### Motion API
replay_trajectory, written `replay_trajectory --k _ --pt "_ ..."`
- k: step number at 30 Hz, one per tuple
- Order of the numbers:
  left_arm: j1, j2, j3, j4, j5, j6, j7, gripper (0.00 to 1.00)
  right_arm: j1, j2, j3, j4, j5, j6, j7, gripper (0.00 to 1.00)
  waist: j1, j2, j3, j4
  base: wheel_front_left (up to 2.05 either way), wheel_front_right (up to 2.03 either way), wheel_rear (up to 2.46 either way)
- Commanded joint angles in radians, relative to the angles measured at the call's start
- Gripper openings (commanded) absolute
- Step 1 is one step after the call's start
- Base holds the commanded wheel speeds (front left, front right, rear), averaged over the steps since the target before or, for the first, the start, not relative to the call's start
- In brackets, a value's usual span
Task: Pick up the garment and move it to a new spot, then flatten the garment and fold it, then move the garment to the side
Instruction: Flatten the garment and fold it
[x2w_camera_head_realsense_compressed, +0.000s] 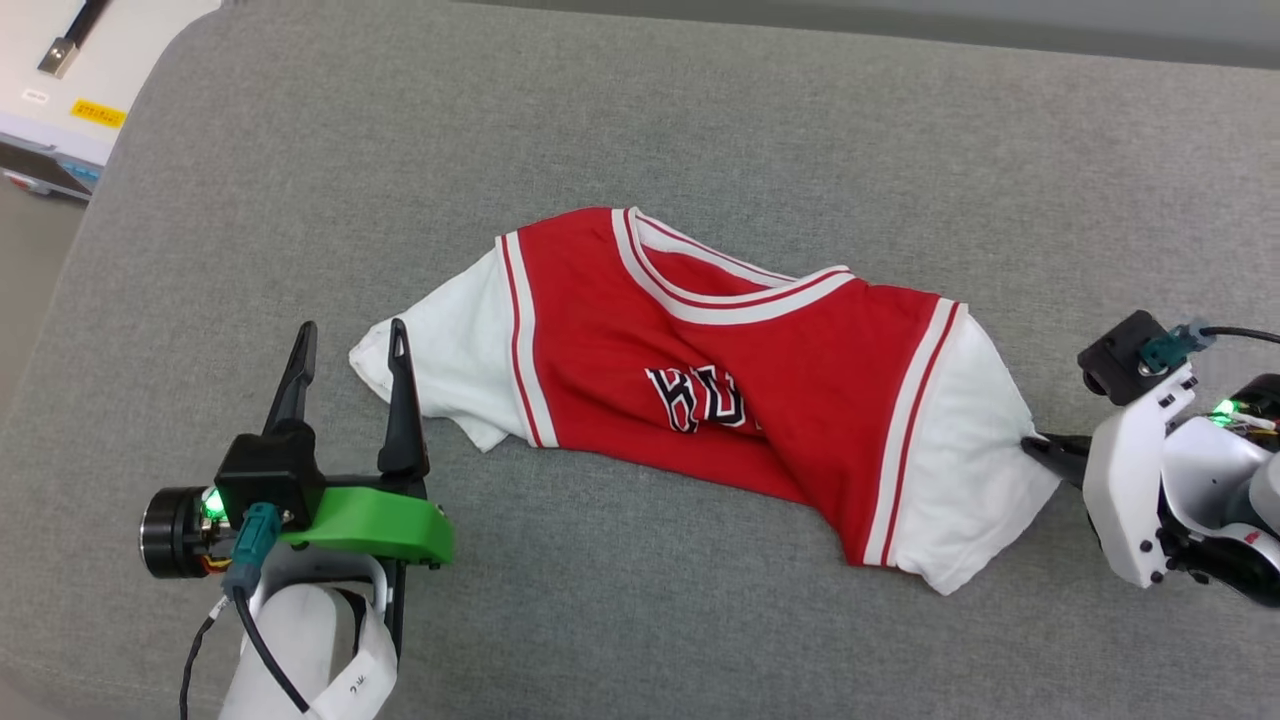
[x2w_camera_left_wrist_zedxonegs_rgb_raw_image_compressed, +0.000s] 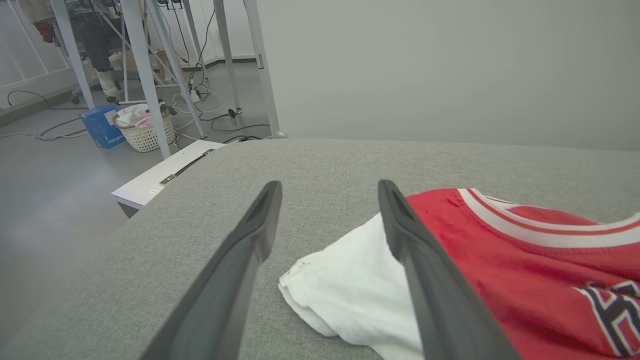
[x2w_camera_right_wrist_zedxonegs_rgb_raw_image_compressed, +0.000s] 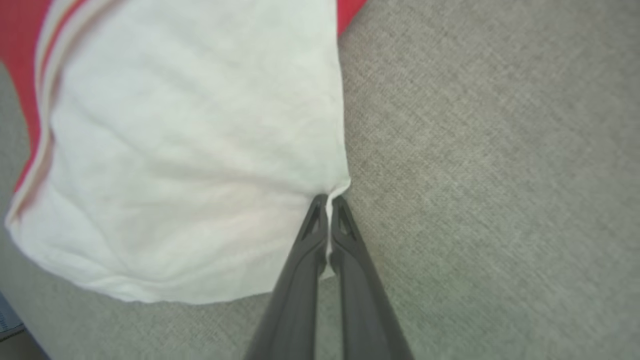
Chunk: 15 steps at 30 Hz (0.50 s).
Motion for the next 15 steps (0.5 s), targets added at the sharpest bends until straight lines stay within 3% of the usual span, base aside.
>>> replay_trajectory --k 1,9,15 --pt "0.012 -0.008 0.006 0.001 0.011 -0.008 -0.006 1.0 0.038 -0.015 -0.011 -0.004 0.01 -0.001 -0.023 0.0 0.0 0.0 -0.025 -0.019 0.0 0.0 0.0" --pt "0.045 -0.02 0.037 -0.001 0.03 -0.026 -0.006 1.0 0.159 -0.07 -0.176 -0.081 0.023 -0.001 -0.129 0.0 0.0 0.0 -0.066 -0.057 0.0 0.0 0.0" --pt "0.054 -0.027 0.054 -0.008 0.045 -0.037 -0.006 1.0 0.267 -0.095 -0.391 -0.126 0.015 -0.001 -0.143 0.0 0.0 0.0 -0.072 -0.082 0.0 0.0 0.0"
